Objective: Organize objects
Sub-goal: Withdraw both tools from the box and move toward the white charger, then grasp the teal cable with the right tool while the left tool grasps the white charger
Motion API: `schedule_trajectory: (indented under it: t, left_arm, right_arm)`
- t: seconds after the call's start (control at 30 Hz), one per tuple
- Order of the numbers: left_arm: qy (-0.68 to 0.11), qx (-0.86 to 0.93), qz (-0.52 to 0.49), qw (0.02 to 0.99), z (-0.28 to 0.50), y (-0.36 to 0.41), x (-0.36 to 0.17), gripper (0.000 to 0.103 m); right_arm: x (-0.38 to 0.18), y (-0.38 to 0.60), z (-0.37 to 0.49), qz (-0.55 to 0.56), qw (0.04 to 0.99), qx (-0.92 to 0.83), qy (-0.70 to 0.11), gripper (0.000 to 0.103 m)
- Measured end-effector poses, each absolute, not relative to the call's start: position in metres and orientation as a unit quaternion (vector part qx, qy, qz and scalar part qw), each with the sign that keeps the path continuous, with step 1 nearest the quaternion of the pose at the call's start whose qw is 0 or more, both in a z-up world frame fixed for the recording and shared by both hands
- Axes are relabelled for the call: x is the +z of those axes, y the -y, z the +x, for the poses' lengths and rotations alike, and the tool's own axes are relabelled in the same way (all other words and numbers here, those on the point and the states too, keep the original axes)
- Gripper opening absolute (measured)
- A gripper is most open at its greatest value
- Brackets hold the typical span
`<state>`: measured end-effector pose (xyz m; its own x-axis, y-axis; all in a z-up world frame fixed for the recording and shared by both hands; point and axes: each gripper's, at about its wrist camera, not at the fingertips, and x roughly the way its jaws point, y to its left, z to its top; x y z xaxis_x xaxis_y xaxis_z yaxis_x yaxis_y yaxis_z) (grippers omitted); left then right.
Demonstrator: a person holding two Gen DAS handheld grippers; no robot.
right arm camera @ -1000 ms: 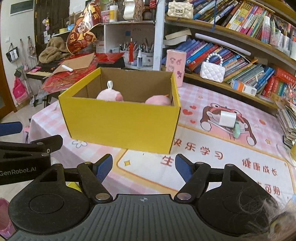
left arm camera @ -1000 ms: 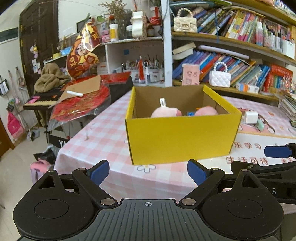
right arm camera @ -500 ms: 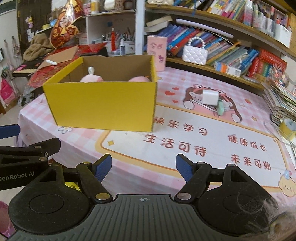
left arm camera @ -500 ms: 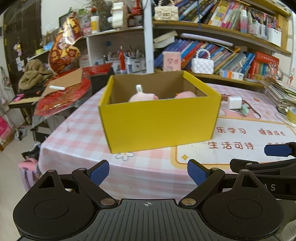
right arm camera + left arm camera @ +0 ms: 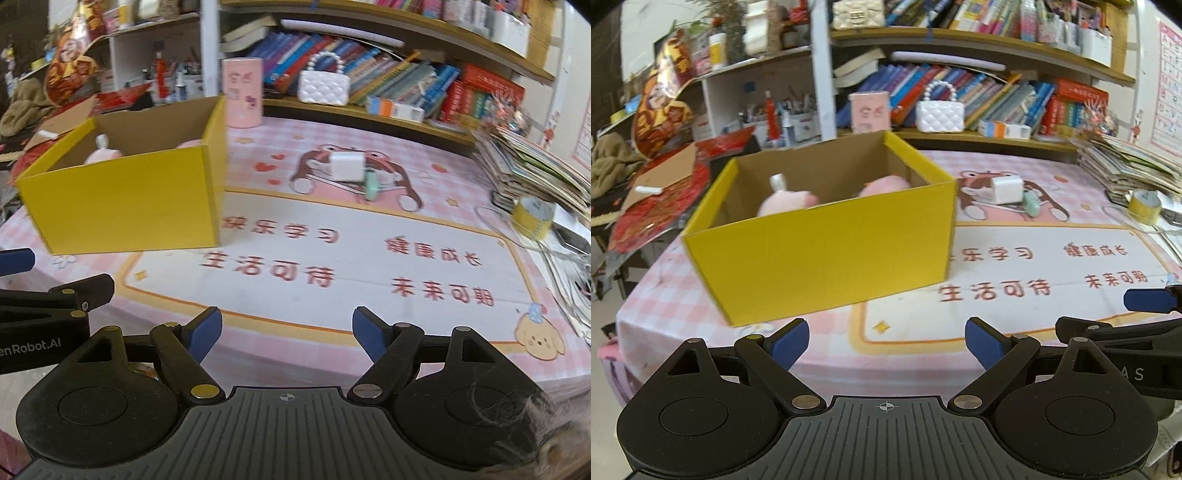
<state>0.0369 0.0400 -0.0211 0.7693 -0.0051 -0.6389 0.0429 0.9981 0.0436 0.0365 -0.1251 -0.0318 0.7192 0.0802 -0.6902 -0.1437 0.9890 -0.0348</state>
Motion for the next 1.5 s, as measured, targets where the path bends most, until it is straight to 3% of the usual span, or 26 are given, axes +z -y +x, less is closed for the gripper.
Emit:
schedule_trajectory:
  t: [0.87, 1.5]
  left_arm:
    - [-0.36, -0.052, 0.039, 0.931, 0.13, 0.09, -0.031, 0.094]
    - [-0.334, 0.012, 0.031, 0.942, 0.194, 0.122, -0.017, 0.094]
  right_arm:
    - [-0.04, 0.26, 0.122, -0.014, 0.917, 0.012, -0.398, 0.076]
    - [-0.035, 0.296, 0.206, -0.032, 0.931, 0.07, -0.358, 0.076]
